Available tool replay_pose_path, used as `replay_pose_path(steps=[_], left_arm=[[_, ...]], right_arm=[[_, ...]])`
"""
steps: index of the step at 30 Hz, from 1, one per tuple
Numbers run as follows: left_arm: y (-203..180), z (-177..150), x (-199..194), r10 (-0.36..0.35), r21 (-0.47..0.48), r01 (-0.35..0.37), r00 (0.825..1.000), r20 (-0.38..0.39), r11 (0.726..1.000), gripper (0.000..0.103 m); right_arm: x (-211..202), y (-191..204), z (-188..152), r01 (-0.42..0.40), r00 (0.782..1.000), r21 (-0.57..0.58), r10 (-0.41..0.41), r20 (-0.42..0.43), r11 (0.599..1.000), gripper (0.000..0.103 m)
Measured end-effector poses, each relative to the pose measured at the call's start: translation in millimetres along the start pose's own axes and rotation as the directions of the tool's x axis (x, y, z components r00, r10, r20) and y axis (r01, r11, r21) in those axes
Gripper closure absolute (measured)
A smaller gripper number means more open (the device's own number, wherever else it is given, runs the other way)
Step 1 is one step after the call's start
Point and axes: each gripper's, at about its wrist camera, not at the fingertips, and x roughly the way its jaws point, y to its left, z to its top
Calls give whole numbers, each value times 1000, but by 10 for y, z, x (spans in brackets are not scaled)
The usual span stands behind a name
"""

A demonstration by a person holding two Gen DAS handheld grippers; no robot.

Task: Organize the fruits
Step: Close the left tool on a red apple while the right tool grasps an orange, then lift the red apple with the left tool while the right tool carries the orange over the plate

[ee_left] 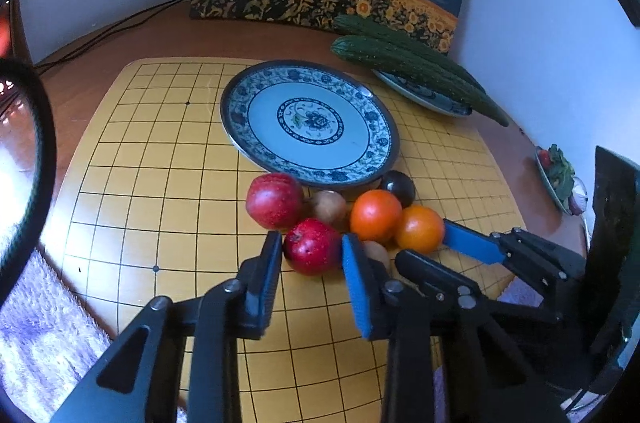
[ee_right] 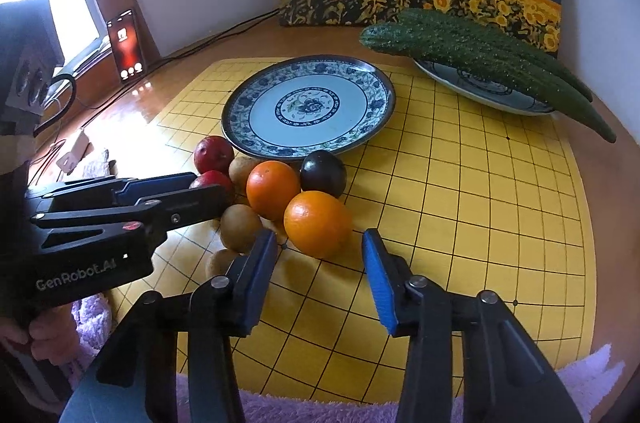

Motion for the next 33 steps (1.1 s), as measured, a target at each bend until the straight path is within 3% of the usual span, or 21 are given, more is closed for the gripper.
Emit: replay_pose_path(steps=[14,19,33], left_arm=[[31,-14,47,11,-28,-12,1000,-9,1000,66],[25,-20,38,11,-25,-12,1000,-8,1000,70],[20,-78,-121,71,40,-72,997,22,997,71]], right_arm=[[37,22,11,-6,1000,-2,6,-1,1000,65],[40,13,4,-3,1000,3,3,-1,1000,68],[-77,61,-28,-2,1000,7,2,19,1000,70]])
